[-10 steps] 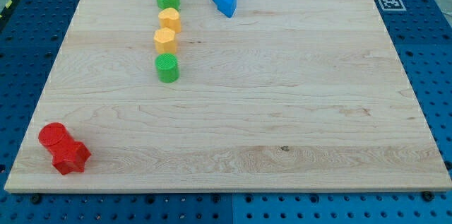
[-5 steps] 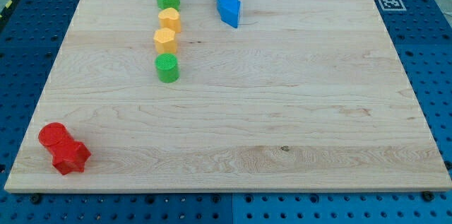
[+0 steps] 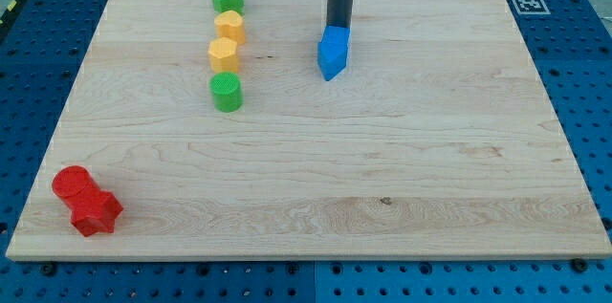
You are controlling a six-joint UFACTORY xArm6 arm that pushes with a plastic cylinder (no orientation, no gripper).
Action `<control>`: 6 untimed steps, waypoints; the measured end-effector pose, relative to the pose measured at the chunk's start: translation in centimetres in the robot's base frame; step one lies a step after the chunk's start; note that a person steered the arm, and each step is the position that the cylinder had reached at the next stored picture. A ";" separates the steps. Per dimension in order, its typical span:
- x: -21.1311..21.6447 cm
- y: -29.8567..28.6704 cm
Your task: Push the blue blocks bottom right to the green circle
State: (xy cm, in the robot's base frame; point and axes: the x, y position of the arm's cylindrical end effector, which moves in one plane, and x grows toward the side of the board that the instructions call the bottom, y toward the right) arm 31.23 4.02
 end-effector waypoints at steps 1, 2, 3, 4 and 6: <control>0.7 0.0; 3.6 0.0; 6.8 0.0; 8.4 -0.1; 12.4 -0.2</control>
